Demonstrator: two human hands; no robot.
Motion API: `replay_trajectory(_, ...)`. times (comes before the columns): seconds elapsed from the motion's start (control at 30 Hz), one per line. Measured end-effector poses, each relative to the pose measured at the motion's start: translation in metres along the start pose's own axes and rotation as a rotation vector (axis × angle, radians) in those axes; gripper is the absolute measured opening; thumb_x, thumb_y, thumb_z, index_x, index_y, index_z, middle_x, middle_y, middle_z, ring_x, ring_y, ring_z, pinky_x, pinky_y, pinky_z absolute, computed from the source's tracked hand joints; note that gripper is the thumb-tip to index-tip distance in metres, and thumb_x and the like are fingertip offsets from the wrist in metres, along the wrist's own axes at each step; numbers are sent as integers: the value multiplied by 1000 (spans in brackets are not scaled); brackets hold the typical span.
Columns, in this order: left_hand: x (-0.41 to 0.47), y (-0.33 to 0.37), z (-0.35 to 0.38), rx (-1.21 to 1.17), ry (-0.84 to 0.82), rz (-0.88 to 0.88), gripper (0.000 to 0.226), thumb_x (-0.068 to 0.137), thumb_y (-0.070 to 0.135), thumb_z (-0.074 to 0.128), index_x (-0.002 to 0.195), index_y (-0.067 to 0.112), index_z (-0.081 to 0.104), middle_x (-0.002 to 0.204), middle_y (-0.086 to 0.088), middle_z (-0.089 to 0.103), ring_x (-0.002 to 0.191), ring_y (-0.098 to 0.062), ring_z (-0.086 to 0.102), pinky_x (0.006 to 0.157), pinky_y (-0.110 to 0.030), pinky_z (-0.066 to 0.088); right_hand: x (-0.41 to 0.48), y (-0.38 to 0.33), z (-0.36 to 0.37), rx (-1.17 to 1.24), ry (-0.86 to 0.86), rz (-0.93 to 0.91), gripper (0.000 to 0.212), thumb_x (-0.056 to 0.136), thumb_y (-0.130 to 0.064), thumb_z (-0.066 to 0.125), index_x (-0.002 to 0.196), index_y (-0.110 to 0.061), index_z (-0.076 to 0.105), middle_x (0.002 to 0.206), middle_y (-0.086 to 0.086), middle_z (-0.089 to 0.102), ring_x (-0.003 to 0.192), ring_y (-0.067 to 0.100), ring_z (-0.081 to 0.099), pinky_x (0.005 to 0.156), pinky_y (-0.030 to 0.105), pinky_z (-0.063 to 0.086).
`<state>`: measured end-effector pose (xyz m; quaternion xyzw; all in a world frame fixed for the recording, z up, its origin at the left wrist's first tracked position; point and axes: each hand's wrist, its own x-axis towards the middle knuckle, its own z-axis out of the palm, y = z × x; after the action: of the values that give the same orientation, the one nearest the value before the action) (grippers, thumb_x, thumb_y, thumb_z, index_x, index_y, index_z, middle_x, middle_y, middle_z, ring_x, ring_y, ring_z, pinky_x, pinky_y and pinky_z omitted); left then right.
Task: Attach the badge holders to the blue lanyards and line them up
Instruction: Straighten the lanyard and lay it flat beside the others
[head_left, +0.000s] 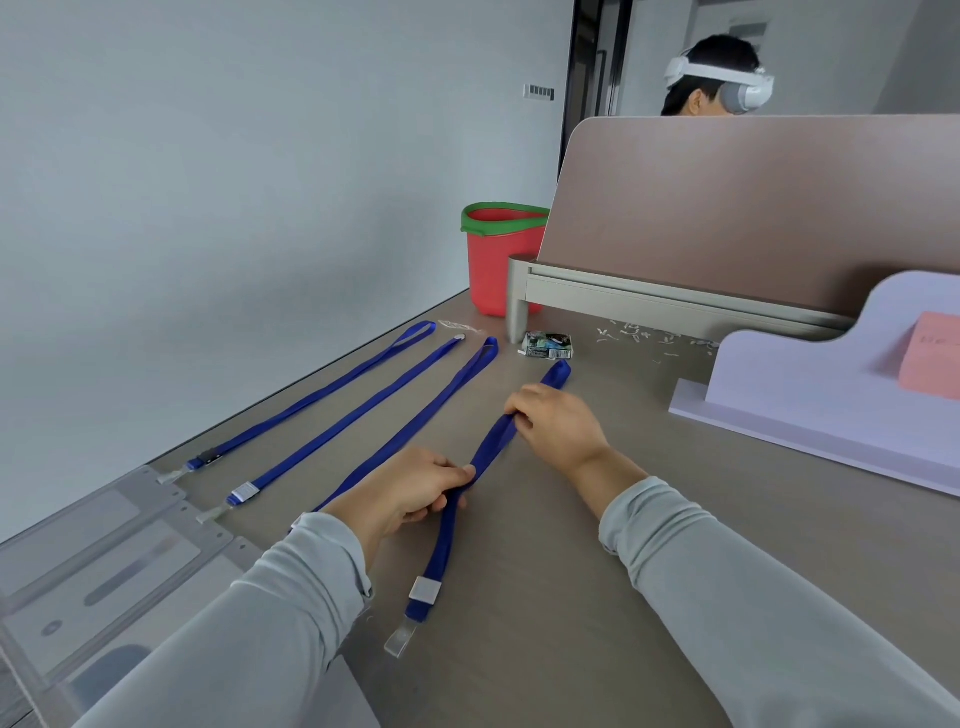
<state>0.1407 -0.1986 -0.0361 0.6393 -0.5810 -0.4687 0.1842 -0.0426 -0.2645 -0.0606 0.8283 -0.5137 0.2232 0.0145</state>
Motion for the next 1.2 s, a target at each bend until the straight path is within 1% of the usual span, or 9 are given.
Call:
replay_trajectory(0.07,0,1,0,7,2,-10,24,92,34,52,99,14,63,68,4,60,47,-3,39,37,-11,28,0,-3,2,29,29,22,17,90,-7,48,98,-4,63,101,10,64,89,30,60,73,37,47)
replay_trajectory(0.27,2,-2,2,34,27,20,26,93,32,52,101,10,63,70,2,61,48,-4,39,38,-12,28,-6,-3,5,32,-90,93,20,91,-20,50,103,-16,66,104,2,68,96,20,60,79,35,51)
replay_trajectory(0.37,5,-4,3,73,57,16,30,91,36,53,104,10,62,78,-5,62,51,-6,40,42,-16,30,-12,-5,1,44,-132,98,26,93,-23,47,113,-18,63,113,1,64,104,19,57,86,35,49)
replay_trajectory(0.5,1,-6,3,70,126,54,29,91,35,53,109,12,59,66,-2,54,56,-8,45,46,-17,34,-18,-14,0,30,-134,122,32,97,-29,40,121,-20,60,129,1,51,120,20,46,92,36,46)
replay_trajectory(0.67,-21,-16,-3,368,300,229,29,93,28,50,118,15,56,109,-1,63,92,-11,57,77,-21,45,-27,-39,-4,107,-92,92,32,95,-33,44,119,-18,60,122,-2,52,113,14,49,90,28,45)
replay_trajectory(0.77,-49,-24,-11,509,340,303,21,93,26,50,110,19,60,105,2,65,93,-12,60,82,-24,48,-38,-62,-4,172,-168,78,33,96,-35,41,123,-22,56,124,-2,51,115,14,48,97,32,44)
replay_trajectory(0.93,-97,-51,-17,634,286,421,16,91,25,54,102,25,66,99,9,67,84,-3,59,80,-19,48,-53,-100,-5,27,-325,143,49,95,-45,39,134,-16,44,138,5,42,125,22,42,100,38,40)
replay_trajectory(1.03,-120,-73,-20,778,235,520,23,92,20,51,106,28,68,109,10,63,99,-6,58,90,-25,46,-60,-114,-2,-113,-394,208,55,93,-49,38,133,-11,39,141,9,36,125,27,40,100,42,38)
replay_trajectory(1.2,-151,-103,-16,828,138,712,36,94,9,40,122,23,59,137,8,48,127,-7,40,105,-22,29,-71,-123,4,-96,-410,262,62,94,-50,33,139,-7,31,149,11,28,136,27,30,109,44,26)
